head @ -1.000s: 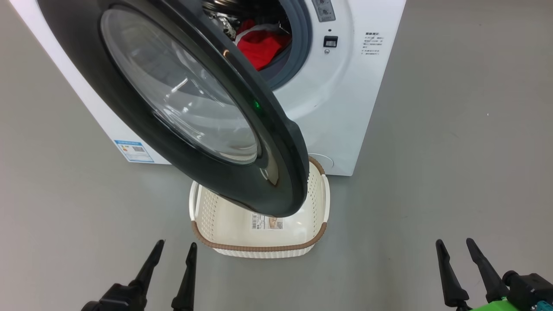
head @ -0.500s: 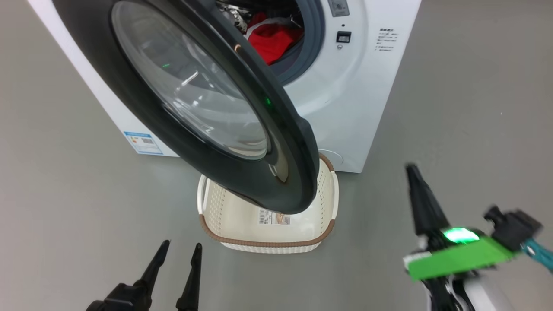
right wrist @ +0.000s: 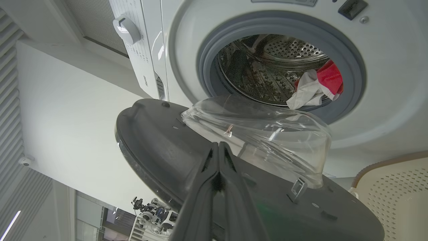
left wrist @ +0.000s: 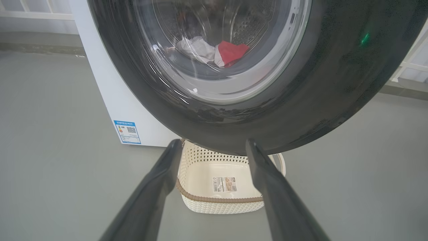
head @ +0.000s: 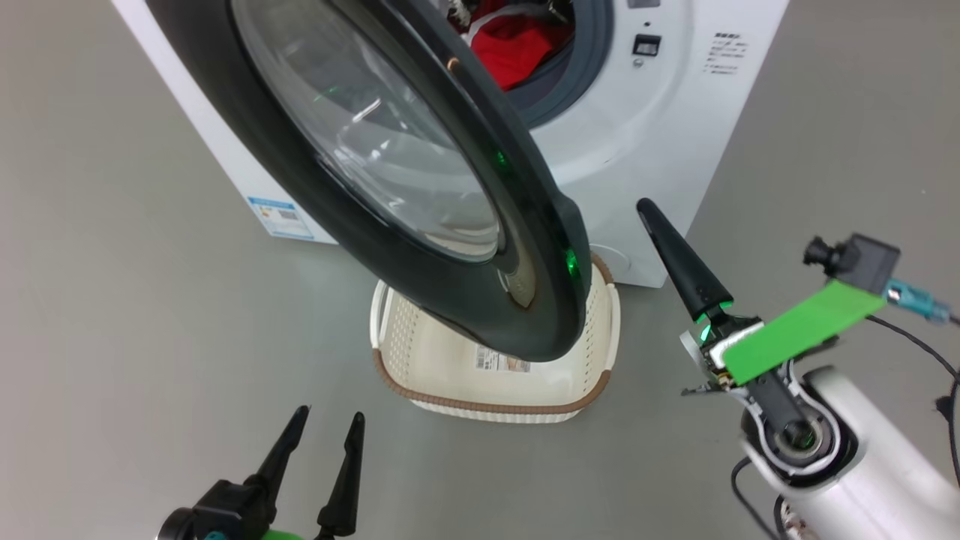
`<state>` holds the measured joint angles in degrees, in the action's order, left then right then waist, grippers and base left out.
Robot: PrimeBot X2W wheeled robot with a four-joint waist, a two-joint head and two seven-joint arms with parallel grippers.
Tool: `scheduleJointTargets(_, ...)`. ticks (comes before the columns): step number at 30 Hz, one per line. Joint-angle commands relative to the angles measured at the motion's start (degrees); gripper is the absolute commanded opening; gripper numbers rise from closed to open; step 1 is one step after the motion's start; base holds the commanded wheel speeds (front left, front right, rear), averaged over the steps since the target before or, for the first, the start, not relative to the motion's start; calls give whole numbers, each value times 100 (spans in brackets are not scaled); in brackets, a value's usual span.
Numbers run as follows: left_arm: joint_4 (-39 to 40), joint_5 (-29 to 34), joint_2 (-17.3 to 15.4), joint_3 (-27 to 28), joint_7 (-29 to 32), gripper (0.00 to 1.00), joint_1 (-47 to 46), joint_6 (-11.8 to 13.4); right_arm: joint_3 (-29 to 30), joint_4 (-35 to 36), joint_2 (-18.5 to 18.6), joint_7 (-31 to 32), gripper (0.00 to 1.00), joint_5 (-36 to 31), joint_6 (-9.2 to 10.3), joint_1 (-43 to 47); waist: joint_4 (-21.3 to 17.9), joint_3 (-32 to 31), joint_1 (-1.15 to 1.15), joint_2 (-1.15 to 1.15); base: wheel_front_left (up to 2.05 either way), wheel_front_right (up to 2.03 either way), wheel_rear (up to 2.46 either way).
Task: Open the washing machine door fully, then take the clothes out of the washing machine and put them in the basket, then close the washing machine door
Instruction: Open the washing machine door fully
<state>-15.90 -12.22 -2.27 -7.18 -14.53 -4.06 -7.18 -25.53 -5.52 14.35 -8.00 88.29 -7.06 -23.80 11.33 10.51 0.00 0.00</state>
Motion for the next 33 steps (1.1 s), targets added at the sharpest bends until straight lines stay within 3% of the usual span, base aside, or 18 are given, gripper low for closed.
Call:
scheduleJointTargets(1, 105, -55, -61, 163, -47, 100, -151, -31, -90, 129, 11, 140, 0, 175, -43, -137, 73, 80, 0, 0, 0, 0, 0)
scheduleJointTargets(7, 93, -99, -61, 91, -47, 100, -225, -31, 137, -251, 100, 1552, 0, 1028, -43, -370, 167, 209, 0, 0, 0, 0, 0)
scheduleJointTargets(15, 56, -161, -61, -6, -47, 100, -278, -31, 502, -778, -52, 3094, 0, 1265, -43, -518, 283, 252, 0, 0, 0, 0, 0)
scheduleJointTargets(24, 17, -221, -61, -27, -47, 100, -201, -31, 673, -869, -320, 3989, 0, 1132, -43, -266, 542, 39, 0, 0, 0, 0, 0)
scheduleJointTargets(33, 63, -311, -61, -87, -47, 100, -80, 41, 724, -743, -602, 4403, 0, 848, -43, 86, 998, -140, 0, 0, 0, 0, 0)
